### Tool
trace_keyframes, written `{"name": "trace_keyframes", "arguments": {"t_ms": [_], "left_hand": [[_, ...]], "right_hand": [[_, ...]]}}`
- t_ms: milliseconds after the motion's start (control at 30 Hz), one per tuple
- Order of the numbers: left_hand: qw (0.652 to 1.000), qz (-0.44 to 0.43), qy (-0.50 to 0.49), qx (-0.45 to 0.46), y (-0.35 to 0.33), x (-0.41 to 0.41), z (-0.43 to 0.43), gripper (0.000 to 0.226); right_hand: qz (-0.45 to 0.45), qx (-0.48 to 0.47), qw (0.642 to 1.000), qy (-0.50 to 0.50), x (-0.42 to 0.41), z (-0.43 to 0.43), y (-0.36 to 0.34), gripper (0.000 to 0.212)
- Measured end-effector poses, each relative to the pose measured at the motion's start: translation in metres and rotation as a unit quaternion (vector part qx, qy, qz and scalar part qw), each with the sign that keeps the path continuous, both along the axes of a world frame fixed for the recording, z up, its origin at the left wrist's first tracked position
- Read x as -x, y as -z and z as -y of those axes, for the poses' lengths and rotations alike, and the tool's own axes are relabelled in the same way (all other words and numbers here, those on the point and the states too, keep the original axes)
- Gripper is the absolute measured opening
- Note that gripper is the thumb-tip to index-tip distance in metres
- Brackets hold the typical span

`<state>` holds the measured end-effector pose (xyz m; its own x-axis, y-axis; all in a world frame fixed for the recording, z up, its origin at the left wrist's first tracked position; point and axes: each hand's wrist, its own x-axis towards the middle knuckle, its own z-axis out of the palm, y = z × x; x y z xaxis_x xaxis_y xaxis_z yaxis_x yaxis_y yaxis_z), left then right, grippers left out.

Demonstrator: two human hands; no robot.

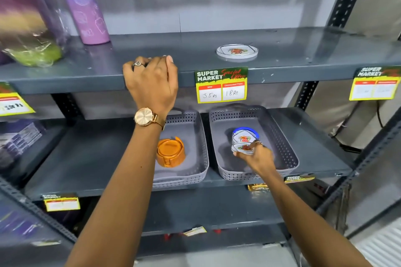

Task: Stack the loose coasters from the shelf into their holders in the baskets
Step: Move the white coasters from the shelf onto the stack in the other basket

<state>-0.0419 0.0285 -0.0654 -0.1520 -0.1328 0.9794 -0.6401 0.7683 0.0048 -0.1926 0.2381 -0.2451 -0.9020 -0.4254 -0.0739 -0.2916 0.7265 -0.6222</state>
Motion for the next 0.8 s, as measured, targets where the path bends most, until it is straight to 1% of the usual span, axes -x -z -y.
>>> {"name": "trace_keyframes", "arguments": {"t_ms": [133,200,333,400,533,633,700,800], "left_hand": [[1.0,-0.014,0.009,0.005,0.003,0.001,0.003,0.036],[1.0,-0.021,0.021,0.005,0.003,0.001,0.003,0.036],[0.999,-0.032,0.022,0.001,0.004,0.002,0.003,0.035],[0.999,-0.033,0.025,-0.002,0.004,0.002,0.003,0.035],[0.999,-0.035,0.03,-0.001,0.005,0.002,0.002,0.035],[0.999,-0.037,0.033,-0.002,0.005,0.002,0.002,0.034],[0.999,-0.037,0.035,-0.006,0.005,0.002,0.002,0.034],[0.999,-0.034,0.034,-0.009,0.005,0.003,0.002,0.036]], "right_hand": [[0.021,-0.083,0.996,-0.01,0.016,0.014,0.005,0.078],[0.035,-0.108,0.993,-0.011,0.019,0.018,0.007,0.079],[0.023,-0.161,0.986,-0.027,0.025,0.026,0.014,0.057],[0.017,-0.179,0.983,-0.031,0.029,0.029,0.017,0.051],[-0.018,-0.219,0.975,-0.036,0.035,0.034,0.02,0.051],[-0.043,-0.261,0.963,-0.053,0.041,0.036,0.022,0.06],[-0.062,-0.278,0.956,-0.065,0.047,0.037,0.025,0.056],[-0.077,-0.28,0.955,-0.065,0.058,0.04,0.027,0.047]]}}
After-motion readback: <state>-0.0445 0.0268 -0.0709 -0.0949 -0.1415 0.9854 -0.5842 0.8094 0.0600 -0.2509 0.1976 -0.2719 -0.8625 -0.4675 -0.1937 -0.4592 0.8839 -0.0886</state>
